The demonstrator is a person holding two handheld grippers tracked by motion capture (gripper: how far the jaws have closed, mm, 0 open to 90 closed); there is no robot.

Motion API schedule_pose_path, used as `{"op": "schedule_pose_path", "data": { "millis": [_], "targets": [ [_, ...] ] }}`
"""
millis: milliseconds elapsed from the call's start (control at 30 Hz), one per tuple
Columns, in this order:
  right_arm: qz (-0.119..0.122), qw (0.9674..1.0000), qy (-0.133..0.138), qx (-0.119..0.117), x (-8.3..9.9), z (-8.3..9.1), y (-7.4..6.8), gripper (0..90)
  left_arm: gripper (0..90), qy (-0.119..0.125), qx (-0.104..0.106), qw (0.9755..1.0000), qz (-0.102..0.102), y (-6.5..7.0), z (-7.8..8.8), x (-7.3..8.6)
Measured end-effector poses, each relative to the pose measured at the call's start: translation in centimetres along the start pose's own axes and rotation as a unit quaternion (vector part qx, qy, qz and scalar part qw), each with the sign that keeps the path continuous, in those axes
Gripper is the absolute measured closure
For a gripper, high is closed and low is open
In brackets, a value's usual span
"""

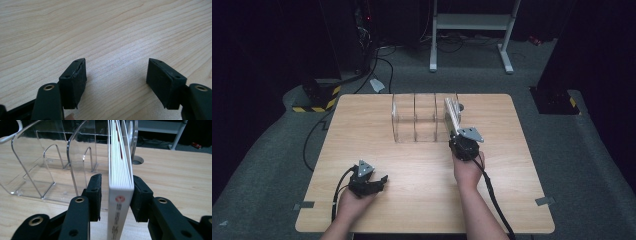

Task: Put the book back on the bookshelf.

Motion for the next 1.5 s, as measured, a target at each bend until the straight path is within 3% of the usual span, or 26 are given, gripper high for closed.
{"op": "schedule_pose_path", "data": {
  "millis": [367,567,1067,1500],
  "targets": [
    [-0.009,0.9999,-0.012,-0.008,2.4,0.5,-0.1,63.7,32.4,0.0,0.0,1.0,0.0,0.0,0.0,0.0],
    [-0.014,0.9997,-0.021,-0.006,3.2,0.4,0.2,70.3,32.4,0.0,0.001,1.0,0.0,0.0,0.0,0.0],
    [-0.03,0.9993,-0.008,0.021,3.3,0.3,0.0,73.9,32.4,0.0,0.001,1.0,-0.003,0.0,0.0,0.0],
    [-0.048,0.9985,-0.013,0.026,3.0,-0.2,0.0,73.1,32.5,0.0,0.001,1.0,-0.002,0.0,0.0,0.0]
  ]
}}
Point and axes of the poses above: each handheld gripper's, and its own axes: z roughly backward along the jaws, x roughly out of its underside, y roughly to its right, the point moved 10 cm from there along -z, roughly forward along the jaws, and after that the axes turned 1 degree about y, right-handed, at the moved point
